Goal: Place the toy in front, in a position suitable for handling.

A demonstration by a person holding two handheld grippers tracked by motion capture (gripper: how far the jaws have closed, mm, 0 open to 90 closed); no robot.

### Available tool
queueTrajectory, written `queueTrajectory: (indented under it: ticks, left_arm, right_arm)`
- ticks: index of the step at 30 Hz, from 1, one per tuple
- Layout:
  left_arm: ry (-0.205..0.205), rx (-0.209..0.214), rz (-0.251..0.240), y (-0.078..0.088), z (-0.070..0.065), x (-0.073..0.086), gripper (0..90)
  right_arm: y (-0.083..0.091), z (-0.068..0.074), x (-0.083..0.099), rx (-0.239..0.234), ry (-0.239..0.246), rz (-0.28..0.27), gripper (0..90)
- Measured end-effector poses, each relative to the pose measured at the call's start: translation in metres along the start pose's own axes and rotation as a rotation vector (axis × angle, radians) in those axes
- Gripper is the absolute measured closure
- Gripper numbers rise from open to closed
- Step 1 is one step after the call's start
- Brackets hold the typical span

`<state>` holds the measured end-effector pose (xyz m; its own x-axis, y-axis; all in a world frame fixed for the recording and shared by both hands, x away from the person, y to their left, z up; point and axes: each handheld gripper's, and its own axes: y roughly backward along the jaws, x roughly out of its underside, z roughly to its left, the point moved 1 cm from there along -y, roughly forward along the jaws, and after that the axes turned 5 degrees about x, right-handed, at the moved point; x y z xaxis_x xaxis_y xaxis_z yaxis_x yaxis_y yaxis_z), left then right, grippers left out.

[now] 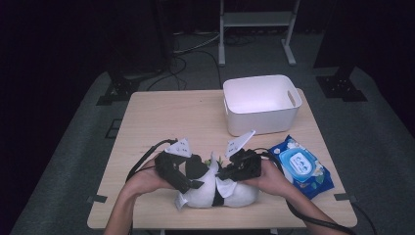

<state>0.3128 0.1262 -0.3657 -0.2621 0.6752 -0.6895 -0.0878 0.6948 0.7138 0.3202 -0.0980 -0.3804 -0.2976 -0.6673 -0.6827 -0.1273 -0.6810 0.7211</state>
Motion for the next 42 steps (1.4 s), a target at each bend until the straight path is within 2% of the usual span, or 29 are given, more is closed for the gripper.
queueTrajectory:
  ticks: [10,14,16,22,28,36,42]
  left_arm:
    - [-0.026,0.011,0.051,-0.01,-0.007,0.011,7.7]
    - [-0.026,0.006,0.05,-0.011,-0.008,0.017,9.7]
    - [-0.015,0.002,0.043,-0.012,-0.009,0.018,9.8]
    - [-0.026,-0.021,0.038,-0.015,-0.012,0.021,9.8]
    - [-0.026,-0.035,0.026,-0.019,-0.012,0.023,9.8]
    - [-0.022,-0.043,-0.001,-0.022,-0.007,0.025,9.7]
    - [-0.003,-0.054,-0.016,-0.023,-0.003,0.025,9.7]
  right_arm:
    - [0.008,0.006,-0.005,-0.036,0.032,0.046,82.6]
    - [0.011,0.012,-0.006,-0.06,0.07,0.066,82.7]
    - [0.012,0.014,-0.006,-0.076,0.069,0.063,82.7]
    - [0.013,0.022,-0.001,-0.112,0.096,0.098,83.1]
    - [-0.002,0.026,0.006,-0.137,0.116,0.163,84.5]
    - [-0.013,0.026,0.007,-0.073,0.151,0.192,85.9]
    - [-0.016,0.022,0.006,-0.049,0.148,0.191,86.2]
